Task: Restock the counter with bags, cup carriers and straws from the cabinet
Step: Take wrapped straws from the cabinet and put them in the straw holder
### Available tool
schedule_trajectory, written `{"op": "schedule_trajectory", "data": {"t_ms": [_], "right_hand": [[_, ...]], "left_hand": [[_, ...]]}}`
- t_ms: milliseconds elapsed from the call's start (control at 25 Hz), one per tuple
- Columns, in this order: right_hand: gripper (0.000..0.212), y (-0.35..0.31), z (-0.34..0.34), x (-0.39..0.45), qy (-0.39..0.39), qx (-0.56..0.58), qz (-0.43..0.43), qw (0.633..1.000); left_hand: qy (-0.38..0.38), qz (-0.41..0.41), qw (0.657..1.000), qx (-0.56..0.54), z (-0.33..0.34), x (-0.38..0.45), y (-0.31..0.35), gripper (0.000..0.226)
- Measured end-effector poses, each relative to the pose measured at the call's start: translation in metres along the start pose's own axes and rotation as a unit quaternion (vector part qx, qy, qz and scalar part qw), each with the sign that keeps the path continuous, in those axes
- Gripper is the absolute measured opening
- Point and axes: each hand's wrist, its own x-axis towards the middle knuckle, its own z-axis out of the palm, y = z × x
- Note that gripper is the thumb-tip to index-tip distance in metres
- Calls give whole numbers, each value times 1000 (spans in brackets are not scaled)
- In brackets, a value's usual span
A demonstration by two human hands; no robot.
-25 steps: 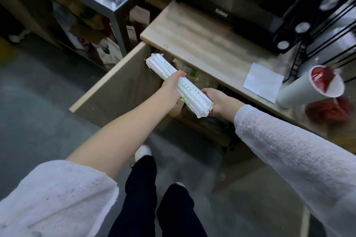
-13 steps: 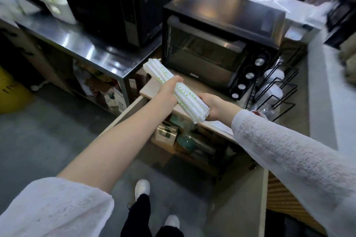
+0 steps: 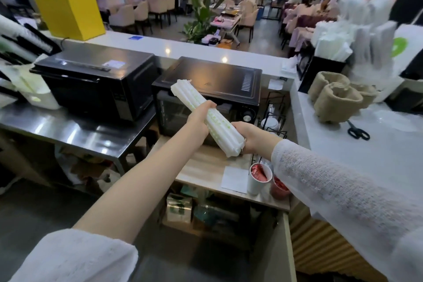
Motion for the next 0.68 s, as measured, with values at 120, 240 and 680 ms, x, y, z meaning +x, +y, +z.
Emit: {"op": "schedule_trajectory", "data": {"t_ms": [120, 240, 680], "right_hand": [[22, -10, -15, -19, -7, 19, -18, 1000], [25, -18, -29, -34, 14, 29, -43, 999], [25, 0, -112, -109, 139, 169, -115, 969]], "left_hand": [[-41, 4, 999, 23, 29, -2, 2, 34], [-75, 4, 996, 42, 53, 2, 1, 42], [-249, -71, 953, 159, 157, -20, -50, 42]]}}
